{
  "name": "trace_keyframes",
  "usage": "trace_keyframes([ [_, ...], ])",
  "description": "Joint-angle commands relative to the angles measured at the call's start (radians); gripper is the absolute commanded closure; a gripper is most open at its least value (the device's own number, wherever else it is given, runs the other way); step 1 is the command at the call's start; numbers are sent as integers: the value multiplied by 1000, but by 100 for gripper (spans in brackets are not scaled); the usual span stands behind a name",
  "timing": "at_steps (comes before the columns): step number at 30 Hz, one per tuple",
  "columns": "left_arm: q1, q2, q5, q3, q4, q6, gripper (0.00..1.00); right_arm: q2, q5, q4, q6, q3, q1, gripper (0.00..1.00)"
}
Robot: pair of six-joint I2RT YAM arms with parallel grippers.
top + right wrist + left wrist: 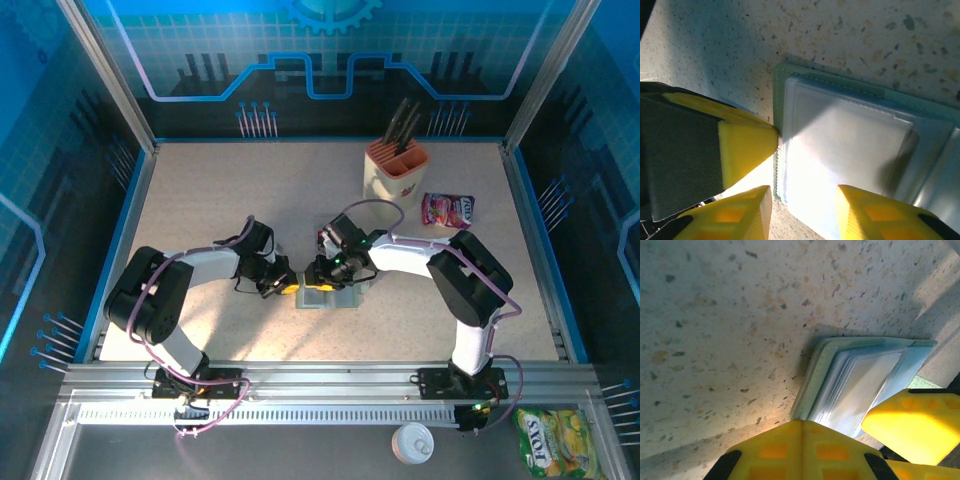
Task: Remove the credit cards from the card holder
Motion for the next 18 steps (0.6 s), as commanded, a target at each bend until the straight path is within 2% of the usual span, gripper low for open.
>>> trace_keyframes([
  [1,-4,18,-11,16,-46,26,95,-1,35,-63,-7,17,11,60],
  [18,-2,8,-28,31,-67,33,95,-17,79,-132,-44,21,-2,59],
])
